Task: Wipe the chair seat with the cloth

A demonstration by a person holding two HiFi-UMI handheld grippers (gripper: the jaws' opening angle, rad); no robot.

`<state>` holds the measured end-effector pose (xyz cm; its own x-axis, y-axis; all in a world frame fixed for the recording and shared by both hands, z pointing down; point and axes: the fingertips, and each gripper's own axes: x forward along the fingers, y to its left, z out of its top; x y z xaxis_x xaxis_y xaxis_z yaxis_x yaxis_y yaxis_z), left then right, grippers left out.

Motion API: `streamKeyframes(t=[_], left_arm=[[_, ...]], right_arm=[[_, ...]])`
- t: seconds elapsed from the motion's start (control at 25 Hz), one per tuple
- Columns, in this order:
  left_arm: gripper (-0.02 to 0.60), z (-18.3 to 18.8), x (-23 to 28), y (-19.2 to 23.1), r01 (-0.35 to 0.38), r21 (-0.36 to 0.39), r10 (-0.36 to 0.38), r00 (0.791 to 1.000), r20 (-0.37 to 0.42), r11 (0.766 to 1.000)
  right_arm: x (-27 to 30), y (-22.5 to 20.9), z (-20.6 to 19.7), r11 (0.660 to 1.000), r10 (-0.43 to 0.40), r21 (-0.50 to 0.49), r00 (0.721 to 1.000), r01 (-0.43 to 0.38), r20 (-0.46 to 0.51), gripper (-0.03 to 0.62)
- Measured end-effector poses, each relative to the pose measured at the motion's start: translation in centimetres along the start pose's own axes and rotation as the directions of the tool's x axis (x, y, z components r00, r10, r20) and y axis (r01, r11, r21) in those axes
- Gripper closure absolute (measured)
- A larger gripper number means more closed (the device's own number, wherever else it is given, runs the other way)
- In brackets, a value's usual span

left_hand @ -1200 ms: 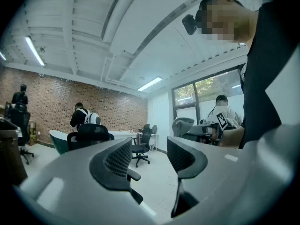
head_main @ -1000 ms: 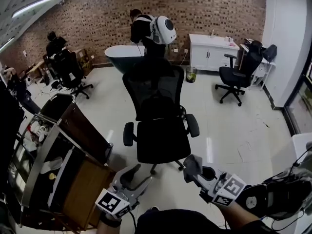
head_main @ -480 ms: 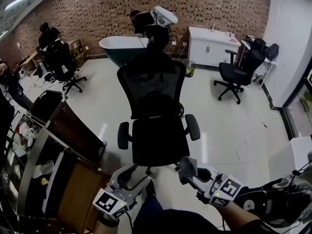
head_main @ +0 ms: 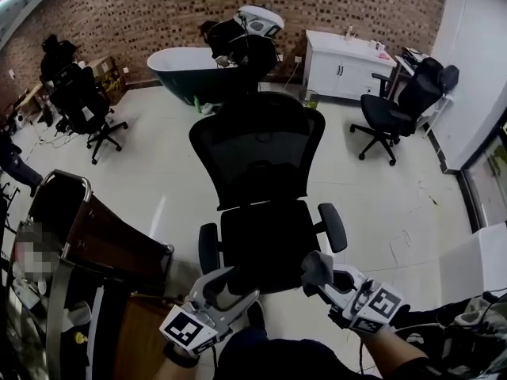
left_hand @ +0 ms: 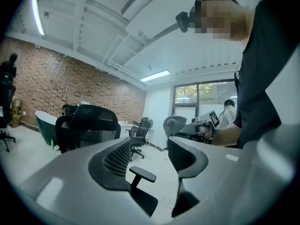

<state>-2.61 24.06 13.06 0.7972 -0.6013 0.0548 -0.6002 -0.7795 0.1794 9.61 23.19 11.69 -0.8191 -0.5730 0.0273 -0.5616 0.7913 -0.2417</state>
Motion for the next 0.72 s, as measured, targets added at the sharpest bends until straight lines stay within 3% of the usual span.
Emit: streamKeyframes(t=[0.12,0.28,0.72], left_arm=[[0.307,-0.3,1.1,4.2,0.026,0.008,-0.026,0.999,-0.026,1.000],[0.298,-0.6,2.4,8.7,0.024,-0.033,-0.025,0.999,-0.036,0.999],[0.275,-1.9,6.6,15.0,-0.043,-0.089,0.038,0.998,-0.055,0.995]], right_arm=[[3.7,-2.3,0.1,1.000,-0.019,0.010,1.000,0.019,0.005,0.559],[8.5,-4.5,-0.6,0.999,-0.017,0.028,1.000,0.017,-0.009,0.559],[15.7,-10.9,-3.4,0.997,0.067,0.049,0.994,-0.062,-0.092,0.559]])
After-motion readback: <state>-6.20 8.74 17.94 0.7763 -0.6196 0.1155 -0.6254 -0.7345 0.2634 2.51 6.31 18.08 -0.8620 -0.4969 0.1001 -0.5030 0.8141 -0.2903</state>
